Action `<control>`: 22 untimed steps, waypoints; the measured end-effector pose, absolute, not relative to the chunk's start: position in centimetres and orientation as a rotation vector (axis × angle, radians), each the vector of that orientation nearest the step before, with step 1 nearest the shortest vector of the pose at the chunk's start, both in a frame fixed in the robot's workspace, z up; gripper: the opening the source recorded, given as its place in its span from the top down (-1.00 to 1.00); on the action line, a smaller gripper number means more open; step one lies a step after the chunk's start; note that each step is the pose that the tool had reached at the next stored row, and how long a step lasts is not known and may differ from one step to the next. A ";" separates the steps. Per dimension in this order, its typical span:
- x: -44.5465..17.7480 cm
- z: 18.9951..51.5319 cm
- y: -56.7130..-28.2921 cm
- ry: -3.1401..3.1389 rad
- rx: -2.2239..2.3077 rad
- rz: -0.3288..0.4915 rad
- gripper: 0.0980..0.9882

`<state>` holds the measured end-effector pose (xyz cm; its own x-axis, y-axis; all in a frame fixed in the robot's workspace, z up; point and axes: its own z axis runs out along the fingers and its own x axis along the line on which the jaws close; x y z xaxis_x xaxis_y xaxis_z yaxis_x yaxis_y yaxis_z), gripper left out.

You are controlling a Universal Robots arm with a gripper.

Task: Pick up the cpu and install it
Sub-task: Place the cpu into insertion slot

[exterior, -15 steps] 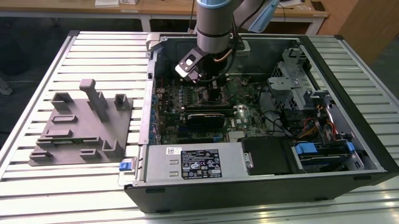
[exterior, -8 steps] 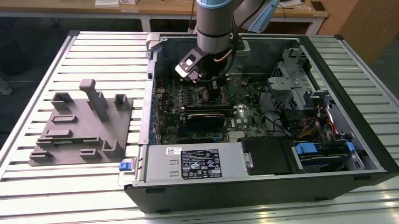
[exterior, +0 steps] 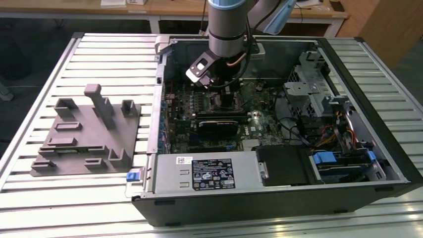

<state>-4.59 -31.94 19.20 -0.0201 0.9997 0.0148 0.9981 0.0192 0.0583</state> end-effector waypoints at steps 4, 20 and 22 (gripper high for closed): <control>-4.6 19.3 -31.9 2.221 2.178 0.081 -0.16; -4.5 19.5 -32.5 2.209 2.191 0.083 0.03; -4.5 19.5 -32.5 2.205 2.195 0.083 0.03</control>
<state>-4.54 -32.51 19.53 -0.0047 0.9998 0.0167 0.9983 0.0037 0.0582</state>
